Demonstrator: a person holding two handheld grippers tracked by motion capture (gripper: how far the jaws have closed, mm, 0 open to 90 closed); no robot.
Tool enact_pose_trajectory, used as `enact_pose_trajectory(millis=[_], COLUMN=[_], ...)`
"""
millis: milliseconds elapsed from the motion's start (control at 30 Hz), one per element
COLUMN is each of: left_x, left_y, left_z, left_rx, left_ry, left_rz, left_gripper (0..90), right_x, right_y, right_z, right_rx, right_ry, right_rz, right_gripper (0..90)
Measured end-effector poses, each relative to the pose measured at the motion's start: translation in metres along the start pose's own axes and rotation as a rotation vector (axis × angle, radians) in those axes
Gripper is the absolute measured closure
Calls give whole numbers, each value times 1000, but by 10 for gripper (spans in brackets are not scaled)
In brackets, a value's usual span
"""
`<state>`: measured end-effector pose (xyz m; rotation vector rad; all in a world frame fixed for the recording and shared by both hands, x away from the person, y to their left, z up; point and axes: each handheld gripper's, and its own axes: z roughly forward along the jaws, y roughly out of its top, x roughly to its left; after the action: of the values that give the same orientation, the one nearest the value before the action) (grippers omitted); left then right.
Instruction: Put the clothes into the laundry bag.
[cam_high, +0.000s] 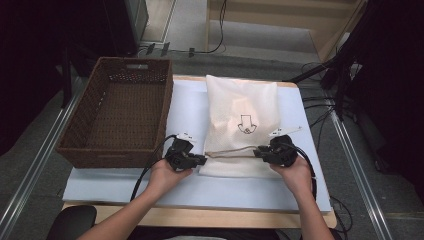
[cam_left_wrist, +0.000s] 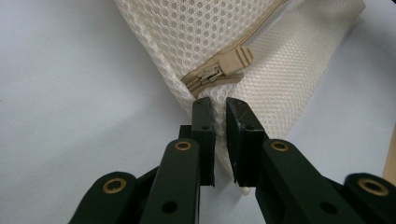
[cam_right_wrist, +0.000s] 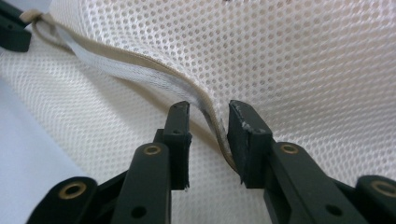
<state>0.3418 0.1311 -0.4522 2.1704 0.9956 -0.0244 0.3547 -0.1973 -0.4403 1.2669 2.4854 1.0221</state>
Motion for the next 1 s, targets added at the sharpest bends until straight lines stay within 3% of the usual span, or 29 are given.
enact_pose_trajectory(millis=[200, 333, 400, 467, 533, 633, 800, 1000], left_x=[1, 2, 3, 4, 6, 5, 4, -2], left_y=[1, 1, 1, 2, 2, 2, 4, 10], left_z=[0, 1, 0, 0, 0, 0, -6, -16], left_rx=[14, 19, 12, 10, 12, 7, -19, -54], left_ry=[13, 28, 35, 41, 42, 35, -20, -39], left_rz=[5, 3, 3, 0, -3, 8, -4, 10], left_gripper=[899, 900, 900, 900, 900, 900, 789, 684], right_x=[7, 12, 12, 10, 9, 10, 10, 8], right_y=[-7, -10, -10, -10, -10, -8, -5, -2], right_z=[-9, -15, -15, -13, -10, -14, -22, -30], right_rx=[-28, -46, -43, -4, 23, 2, -50, -92], right_ry=[1, 11, 23, 78, 70, 74, 66, 76], right_rz=[-5, -9, 3, 37, 22, 5, -13, -3], right_gripper=[640, 601, 574, 539, 536, 511, 434, 387])
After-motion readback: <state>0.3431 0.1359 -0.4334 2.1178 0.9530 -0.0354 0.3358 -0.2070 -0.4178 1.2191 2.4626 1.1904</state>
